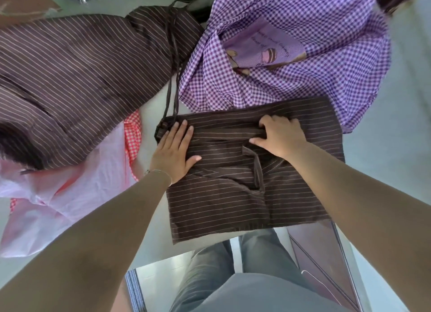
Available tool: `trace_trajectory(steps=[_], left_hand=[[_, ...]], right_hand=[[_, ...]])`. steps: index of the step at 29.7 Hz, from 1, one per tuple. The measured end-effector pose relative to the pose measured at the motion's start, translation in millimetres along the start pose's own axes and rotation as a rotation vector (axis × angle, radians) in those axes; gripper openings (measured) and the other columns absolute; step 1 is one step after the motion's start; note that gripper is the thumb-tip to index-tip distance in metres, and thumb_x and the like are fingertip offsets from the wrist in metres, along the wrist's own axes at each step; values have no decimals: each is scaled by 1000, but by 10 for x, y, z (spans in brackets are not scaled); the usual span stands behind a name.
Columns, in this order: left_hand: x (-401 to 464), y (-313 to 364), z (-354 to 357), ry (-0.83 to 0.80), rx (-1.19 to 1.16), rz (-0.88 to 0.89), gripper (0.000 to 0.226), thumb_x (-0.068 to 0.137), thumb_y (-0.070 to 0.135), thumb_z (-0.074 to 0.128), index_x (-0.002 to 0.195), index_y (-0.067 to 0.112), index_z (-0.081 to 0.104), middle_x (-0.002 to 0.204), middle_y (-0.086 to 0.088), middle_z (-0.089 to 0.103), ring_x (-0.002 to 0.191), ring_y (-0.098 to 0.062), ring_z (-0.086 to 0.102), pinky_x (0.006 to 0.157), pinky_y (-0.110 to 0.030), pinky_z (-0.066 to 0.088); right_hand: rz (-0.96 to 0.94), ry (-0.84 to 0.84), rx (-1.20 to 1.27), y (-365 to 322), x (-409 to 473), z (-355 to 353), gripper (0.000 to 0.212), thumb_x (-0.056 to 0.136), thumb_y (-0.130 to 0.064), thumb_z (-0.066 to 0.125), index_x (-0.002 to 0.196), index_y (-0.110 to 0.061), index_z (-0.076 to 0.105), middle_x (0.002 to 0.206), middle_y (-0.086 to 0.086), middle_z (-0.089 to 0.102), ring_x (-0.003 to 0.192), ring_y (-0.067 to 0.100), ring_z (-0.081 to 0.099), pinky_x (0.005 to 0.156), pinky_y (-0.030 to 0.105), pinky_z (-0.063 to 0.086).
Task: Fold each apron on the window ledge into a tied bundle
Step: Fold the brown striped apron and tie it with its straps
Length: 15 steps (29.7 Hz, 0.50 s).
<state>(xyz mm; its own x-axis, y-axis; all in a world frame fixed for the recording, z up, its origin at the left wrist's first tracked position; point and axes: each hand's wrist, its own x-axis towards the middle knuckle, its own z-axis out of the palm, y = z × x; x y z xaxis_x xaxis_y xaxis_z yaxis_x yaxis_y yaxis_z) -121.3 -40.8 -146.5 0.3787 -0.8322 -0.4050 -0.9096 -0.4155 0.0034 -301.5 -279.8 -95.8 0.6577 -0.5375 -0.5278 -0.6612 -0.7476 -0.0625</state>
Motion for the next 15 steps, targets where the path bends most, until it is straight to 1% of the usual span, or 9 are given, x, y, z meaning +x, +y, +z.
trace_trajectory(steps=[1,3,5,7,9,10,12,14,15], left_hand=[[-40,-65,14,1,7,-4,77,88,66,0,148,20,-16,158,-2,-16,146,-19,-14,119,-36,-6],[-127,-198,33,-3,53,-8,78,89,66,2,150,20,-12,160,-3,-11,145,-18,-14,119,-36,-4],[-185,-295,14,-24,68,-24,78,90,65,3,152,20,-9,161,-3,-9,145,-17,-15,119,-36,-3],[-244,-269,-60,16,14,-68,76,92,63,7,153,19,-5,161,-3,-8,145,-17,-12,119,-37,-1],[-329,-114,-94,70,-46,-70,74,95,61,12,152,18,-4,160,-3,-9,147,-19,-9,120,-40,4],[-383,-7,-74,80,-67,-40,73,95,62,11,152,18,-4,160,-3,-8,147,-20,-7,119,-41,5],[-479,205,1,50,-97,-3,75,92,66,0,151,20,-7,160,-2,-9,147,-21,-7,118,-46,6],[-523,325,85,2,-124,-67,76,88,68,-7,150,23,-11,159,0,-14,147,-21,-9,117,-48,3],[-527,352,119,-11,-130,-111,76,88,68,-8,150,23,-11,158,1,-15,147,-21,-10,118,-49,2]], right_hand=[[-5,-48,57,-1,-26,7,53,86,-61,54,121,-21,49,121,3,60,111,26,57,98,44,41],[24,-174,226,-27,-89,5,48,87,-53,60,120,-20,51,118,2,61,104,23,60,88,37,46],[70,-269,377,-39,-121,-29,44,85,-49,65,117,-20,54,113,0,62,95,18,58,78,29,45],[107,-304,466,-15,-146,-82,38,85,-41,68,112,-18,55,107,0,61,89,16,56,74,27,43],[194,-315,655,41,-151,-124,33,85,-32,69,109,-16,53,100,2,60,85,17,59,67,25,45],[252,-332,829,68,-160,-143,32,85,-28,70,108,-13,53,99,5,61,86,19,62,65,26,48],[357,-380,1270,129,-220,-190,30,85,-15,70,111,-8,56,106,14,65,93,25,67,71,33,56],[458,-392,1686,187,-291,-267,34,85,-2,65,118,-11,59,115,15,64,96,24,68,74,36,58],[478,-380,1822,230,-314,-291,37,85,1,62,120,-13,61,116,14,65,95,23,68,72,34,58]])
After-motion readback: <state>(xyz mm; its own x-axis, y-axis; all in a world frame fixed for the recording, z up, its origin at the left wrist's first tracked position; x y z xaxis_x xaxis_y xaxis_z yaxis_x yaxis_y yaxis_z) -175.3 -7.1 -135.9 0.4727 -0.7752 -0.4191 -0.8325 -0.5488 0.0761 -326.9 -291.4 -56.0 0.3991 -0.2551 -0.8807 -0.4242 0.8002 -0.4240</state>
